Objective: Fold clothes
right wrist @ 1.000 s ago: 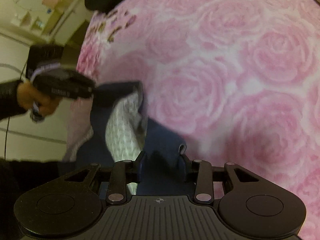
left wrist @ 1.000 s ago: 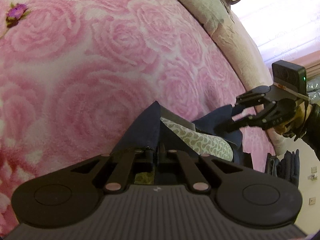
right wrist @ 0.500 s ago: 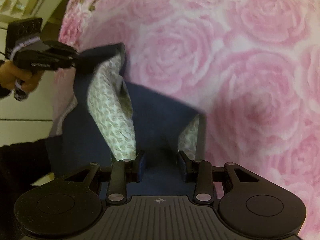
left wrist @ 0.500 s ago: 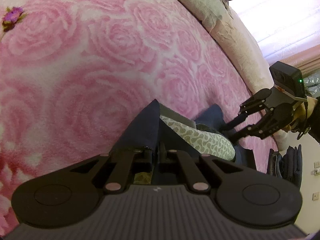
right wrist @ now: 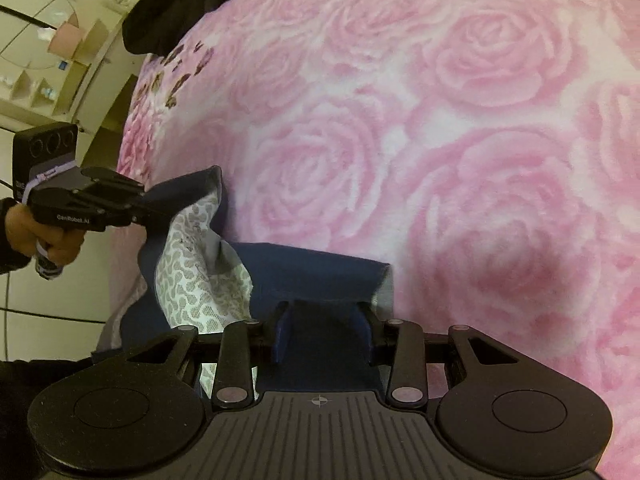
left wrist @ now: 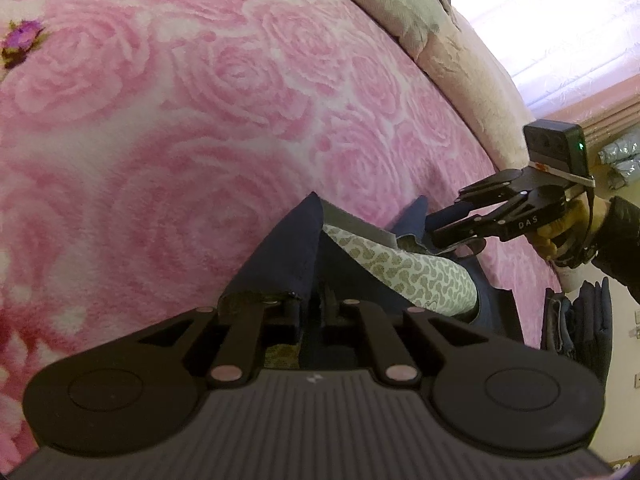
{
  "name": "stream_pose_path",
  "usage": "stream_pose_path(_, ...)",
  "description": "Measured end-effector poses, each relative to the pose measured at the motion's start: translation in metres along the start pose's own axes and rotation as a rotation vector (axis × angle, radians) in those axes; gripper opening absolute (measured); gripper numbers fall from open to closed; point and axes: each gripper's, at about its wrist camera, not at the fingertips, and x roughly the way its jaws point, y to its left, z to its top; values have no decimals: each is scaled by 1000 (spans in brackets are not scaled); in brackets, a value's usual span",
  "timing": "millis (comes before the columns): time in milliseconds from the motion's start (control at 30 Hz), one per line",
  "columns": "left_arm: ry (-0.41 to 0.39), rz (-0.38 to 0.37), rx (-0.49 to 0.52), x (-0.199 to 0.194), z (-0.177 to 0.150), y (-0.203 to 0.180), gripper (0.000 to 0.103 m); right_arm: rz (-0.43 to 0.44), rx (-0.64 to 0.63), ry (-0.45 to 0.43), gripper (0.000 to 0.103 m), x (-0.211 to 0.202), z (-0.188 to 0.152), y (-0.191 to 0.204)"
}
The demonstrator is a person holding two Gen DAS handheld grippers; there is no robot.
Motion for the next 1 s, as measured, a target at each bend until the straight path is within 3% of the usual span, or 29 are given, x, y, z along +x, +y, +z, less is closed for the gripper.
stream_pose_path(100, 0, 1, -1, 1, -1, 1, 4, -29, 11, -24, 38, -9, -7, -4)
stream_pose_path(200, 2, 1, -2, 4, -1, -2, 4, 14, 47, -36, 38, -9, -12, -14)
stream_pose_path(400, 6, -2, 7, 6, 0, -2, 4, 173, 31, -2, 38, 2, -10, -7)
stream_pose_path(533, 5, 1, 8, 7, -1, -2, 5, 109, 34, -74, 38, 1, -7, -11)
stream_pose_path(767, 5, 3, 7, 8, -1, -3, 5, 14, 9, -102, 38, -14, -15, -11)
stream_pose_path(933, 5, 3, 7, 9, -1, -4, 5, 61, 18, -113, 38, -11, -15, -17)
stream_pose_path(1000, 5, 2, 8, 9, 0, -3, 5, 126, 26, -123, 38, -7, -13, -15)
